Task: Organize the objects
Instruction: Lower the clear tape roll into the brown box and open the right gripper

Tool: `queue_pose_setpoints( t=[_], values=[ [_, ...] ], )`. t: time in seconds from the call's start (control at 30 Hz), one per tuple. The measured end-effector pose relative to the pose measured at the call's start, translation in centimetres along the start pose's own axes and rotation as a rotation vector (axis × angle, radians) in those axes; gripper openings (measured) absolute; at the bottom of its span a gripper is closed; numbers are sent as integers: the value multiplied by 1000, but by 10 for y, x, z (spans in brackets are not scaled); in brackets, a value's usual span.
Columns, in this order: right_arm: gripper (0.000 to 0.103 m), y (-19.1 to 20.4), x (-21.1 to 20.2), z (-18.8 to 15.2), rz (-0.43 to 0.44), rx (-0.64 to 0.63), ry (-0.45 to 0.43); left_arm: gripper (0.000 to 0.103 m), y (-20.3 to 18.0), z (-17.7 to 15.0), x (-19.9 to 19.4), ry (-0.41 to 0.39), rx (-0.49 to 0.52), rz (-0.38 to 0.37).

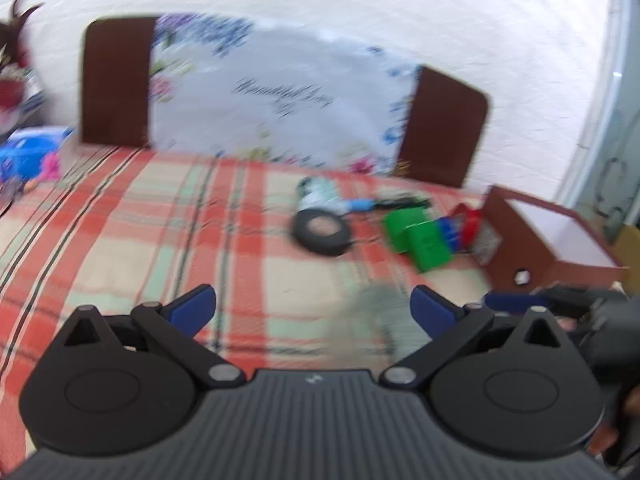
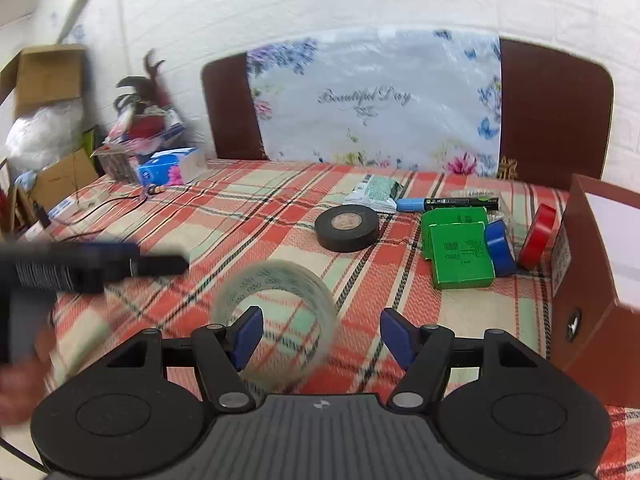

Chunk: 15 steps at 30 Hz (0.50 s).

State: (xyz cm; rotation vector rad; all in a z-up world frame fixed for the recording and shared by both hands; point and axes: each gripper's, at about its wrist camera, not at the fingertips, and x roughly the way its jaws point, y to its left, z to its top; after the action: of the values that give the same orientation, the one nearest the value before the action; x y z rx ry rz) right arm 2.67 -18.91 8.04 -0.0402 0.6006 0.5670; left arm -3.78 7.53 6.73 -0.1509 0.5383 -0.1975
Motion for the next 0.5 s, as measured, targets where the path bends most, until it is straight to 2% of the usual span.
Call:
queue_pose_setpoints(
  t=[0.1, 0.2, 0.3, 0.33, 0.4, 0.43, 0.47, 0.5],
  values=[
    [72, 2, -8, -20, 18, -21, -30, 103, -12, 3, 3, 11, 52, 5],
    [76, 5, -2, -38, 38, -39, -6, 100, -14, -1, 20, 80, 90, 68],
    [79, 12, 11, -48, 38, -92, 16, 85, -6, -2, 42, 205, 42, 86],
    [82, 14, 17, -47, 37, -105, 17, 80, -3, -2, 48, 233, 17, 79],
    [84, 18, 28, -47, 36, -136, 15, 75, -1, -1, 58, 261, -9, 76],
    [86, 21, 34, -44, 36, -157, 15, 66, -2, 0, 63, 275, -10, 80],
    [89, 23, 39, -44, 32, -180, 11, 50, -2, -1, 69, 296, -6, 84],
    [90, 26, 46, -40, 29, -204, 10, 42, -3, -2, 76, 324, -2, 89]
  ],
)
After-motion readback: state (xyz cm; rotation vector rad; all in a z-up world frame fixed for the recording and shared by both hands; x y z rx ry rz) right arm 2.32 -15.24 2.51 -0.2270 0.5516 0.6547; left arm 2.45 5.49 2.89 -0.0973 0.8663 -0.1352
